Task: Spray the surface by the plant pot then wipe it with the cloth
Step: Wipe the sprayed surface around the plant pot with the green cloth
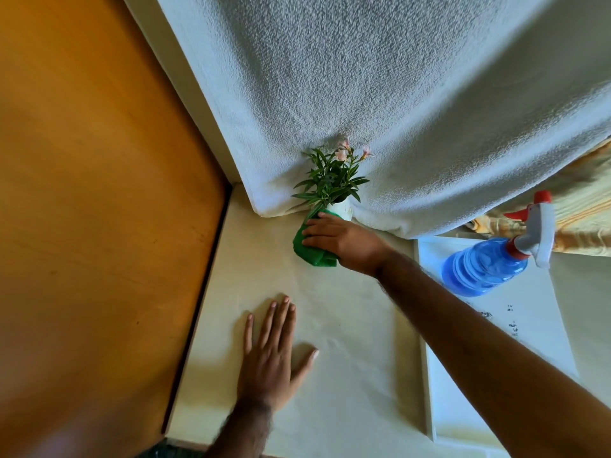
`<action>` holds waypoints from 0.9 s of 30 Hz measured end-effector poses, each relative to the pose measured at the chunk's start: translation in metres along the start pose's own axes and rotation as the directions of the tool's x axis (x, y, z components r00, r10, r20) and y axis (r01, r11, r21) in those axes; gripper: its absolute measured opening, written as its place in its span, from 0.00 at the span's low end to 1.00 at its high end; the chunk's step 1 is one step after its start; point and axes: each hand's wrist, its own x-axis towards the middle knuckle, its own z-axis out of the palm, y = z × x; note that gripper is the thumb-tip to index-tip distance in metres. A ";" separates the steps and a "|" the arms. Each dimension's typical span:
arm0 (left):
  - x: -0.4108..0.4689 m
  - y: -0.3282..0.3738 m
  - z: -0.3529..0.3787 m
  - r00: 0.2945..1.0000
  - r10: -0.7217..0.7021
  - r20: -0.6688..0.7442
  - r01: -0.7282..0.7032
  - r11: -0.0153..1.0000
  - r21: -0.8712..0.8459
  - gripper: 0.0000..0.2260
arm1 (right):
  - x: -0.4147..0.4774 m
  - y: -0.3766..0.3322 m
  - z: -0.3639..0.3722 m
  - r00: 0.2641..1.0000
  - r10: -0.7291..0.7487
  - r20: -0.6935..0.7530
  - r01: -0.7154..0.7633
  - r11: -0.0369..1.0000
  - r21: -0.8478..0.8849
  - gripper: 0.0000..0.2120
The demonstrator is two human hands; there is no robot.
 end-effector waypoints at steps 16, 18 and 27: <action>-0.003 -0.002 0.005 1.000 0.013 -0.029 -0.013 1.000 -0.002 0.42 | -0.033 -0.021 0.015 0.976 0.094 -0.198 -0.102 0.994 -0.028 0.14; -0.003 -0.002 0.006 1.000 0.011 -0.029 -0.011 1.000 -0.001 0.42 | -0.034 -0.014 0.013 0.972 0.112 -0.209 -0.122 0.992 -0.039 0.13; -0.004 -0.002 0.005 1.000 0.014 -0.018 -0.014 1.000 0.001 0.42 | -0.052 -0.008 0.029 0.962 0.267 -0.059 -0.256 0.955 0.152 0.19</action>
